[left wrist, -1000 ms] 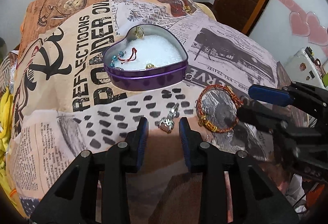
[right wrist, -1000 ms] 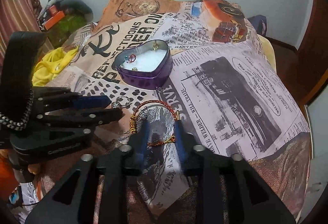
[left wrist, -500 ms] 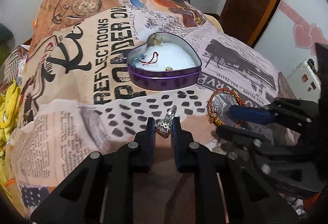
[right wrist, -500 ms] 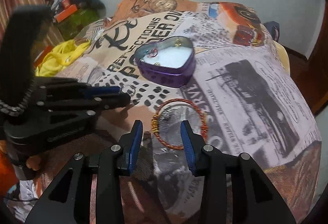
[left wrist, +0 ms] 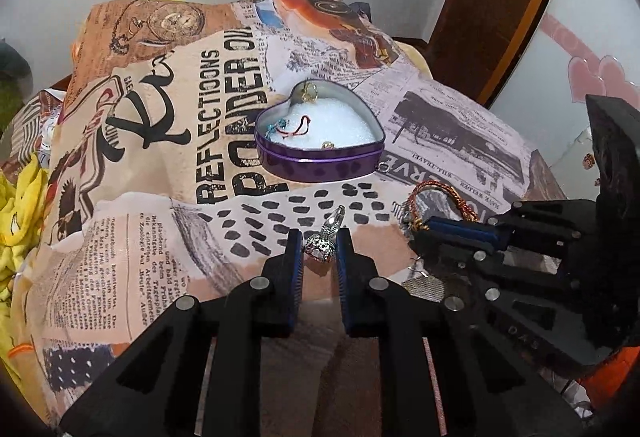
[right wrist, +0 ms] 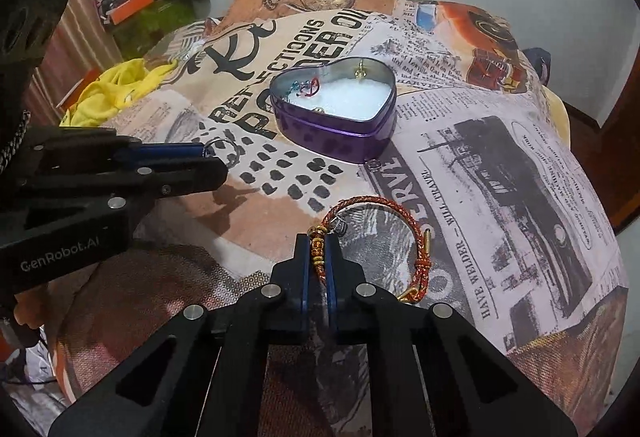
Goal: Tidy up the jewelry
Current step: 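Carry the charm and red bracelet over the purple heart tin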
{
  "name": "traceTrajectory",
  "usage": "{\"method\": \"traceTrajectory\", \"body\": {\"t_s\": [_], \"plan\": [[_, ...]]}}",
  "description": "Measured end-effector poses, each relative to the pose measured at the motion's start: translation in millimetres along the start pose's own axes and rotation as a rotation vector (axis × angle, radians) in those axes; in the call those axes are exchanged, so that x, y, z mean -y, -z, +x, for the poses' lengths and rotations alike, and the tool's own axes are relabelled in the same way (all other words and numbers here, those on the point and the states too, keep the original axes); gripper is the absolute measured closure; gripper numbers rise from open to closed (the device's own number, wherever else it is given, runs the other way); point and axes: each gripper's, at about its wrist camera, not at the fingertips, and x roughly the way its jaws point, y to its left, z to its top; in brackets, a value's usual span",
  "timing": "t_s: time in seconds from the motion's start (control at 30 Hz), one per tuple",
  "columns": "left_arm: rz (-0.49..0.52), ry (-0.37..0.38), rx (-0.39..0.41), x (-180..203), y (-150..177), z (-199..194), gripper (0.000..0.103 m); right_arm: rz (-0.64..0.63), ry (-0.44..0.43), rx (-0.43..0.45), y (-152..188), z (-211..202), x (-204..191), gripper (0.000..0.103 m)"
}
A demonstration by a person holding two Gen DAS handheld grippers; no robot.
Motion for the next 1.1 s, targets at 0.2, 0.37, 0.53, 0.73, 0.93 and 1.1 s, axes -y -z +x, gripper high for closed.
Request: {"method": "traceTrajectory", "body": {"t_s": [0.2, 0.37, 0.53, 0.73, 0.93, 1.1], "plan": [[-0.010, -0.002, 0.036, 1, -3, -16, 0.088, 0.006, 0.023, 0.066, -11, -24, 4, 0.097], [-0.016, -0.005, 0.064, 0, -8, -27, 0.088, 0.015, 0.040, 0.117, -20, -41, 8, 0.097], [-0.019, -0.008, 0.099, -2, -18, -36, 0.088, 0.010, 0.049, 0.166, -35, -51, 8, 0.097], [-0.021, -0.016, 0.141, -6, -34, -42, 0.088, 0.002, 0.044, 0.220, -54, -56, 7, 0.097], [-0.022, -0.024, 0.165, -11, -46, -42, 0.088, -0.009, 0.039, 0.257, -72, -53, 5, 0.097], [-0.032, -0.032, 0.177, -18, -55, -38, 0.088, -0.016, 0.033, 0.265, -83, -45, 4, 0.097]]}}
